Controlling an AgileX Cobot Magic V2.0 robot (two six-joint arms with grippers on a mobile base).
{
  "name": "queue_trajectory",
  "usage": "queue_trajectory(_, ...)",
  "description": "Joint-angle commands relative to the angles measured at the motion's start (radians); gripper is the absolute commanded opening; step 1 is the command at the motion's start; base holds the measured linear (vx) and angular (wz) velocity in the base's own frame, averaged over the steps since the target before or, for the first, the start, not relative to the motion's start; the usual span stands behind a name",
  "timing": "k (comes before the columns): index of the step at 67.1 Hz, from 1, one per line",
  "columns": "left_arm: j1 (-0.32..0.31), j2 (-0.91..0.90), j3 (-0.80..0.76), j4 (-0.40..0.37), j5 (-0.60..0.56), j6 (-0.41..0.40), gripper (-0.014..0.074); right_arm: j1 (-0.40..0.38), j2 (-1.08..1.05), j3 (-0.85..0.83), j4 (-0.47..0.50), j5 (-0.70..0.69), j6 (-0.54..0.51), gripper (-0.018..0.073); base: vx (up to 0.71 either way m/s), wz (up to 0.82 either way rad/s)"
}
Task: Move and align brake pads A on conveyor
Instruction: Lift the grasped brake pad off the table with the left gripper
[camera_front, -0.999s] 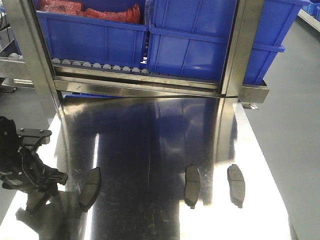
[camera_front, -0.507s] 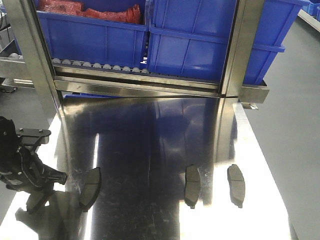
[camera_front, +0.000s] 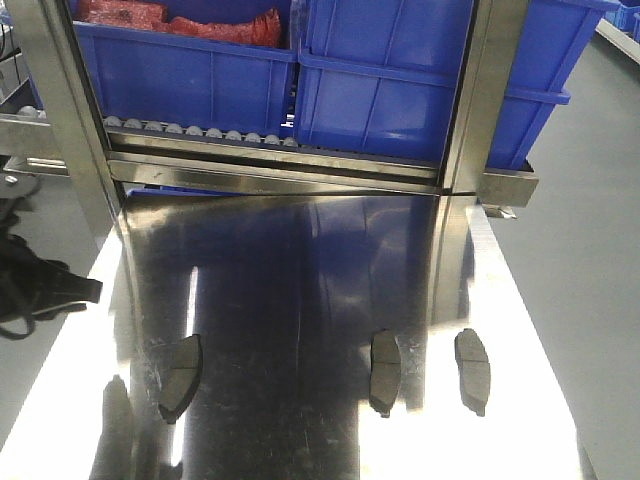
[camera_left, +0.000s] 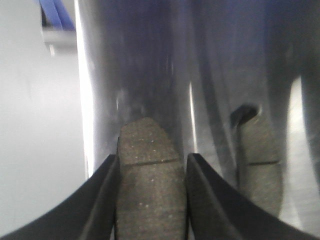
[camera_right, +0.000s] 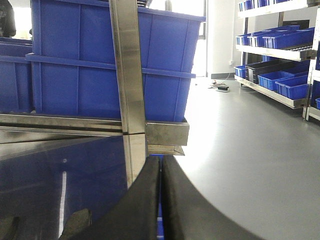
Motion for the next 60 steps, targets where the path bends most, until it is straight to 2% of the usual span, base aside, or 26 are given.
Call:
queue_trajectory(1,0.0,-0.134,0.032,-0.013,-0.11,-0.011,-0.0006,-0.005,-0.007,0.011,-0.008,-0.073,-0.009,-0.0012,0.0,0.0)
queue_trajectory(15,0.0,-0.336,0.168,-0.02,-0.178,-0.011,-0.0006,-0.005,-0.007,0.011,-0.008,-0.073,-0.009,-0.0012,0.0,0.0)
queue_trajectory(28,0.0,-0.552,0.334,-0.098,-0.366,-0.011,-0.0006,-0.005,-0.007,0.011,-0.008,-0.073,-0.009,-0.0012,0.0,0.0)
queue_trajectory(43,0.0,-0.749,0.472,-0.1,-0.481,-0.011,-0.0006,-0.005,-0.007,0.011,-0.008,-0.073,-0.009,-0.0012,0.0,0.0)
queue_trajectory(60,0.0,-0.86,0.577,-0.097,-0.604,-0.01,-0.0006,-0.005,-0.007,0.011,-0.008,-0.073,-0.009,-0.0012,0.0,0.0)
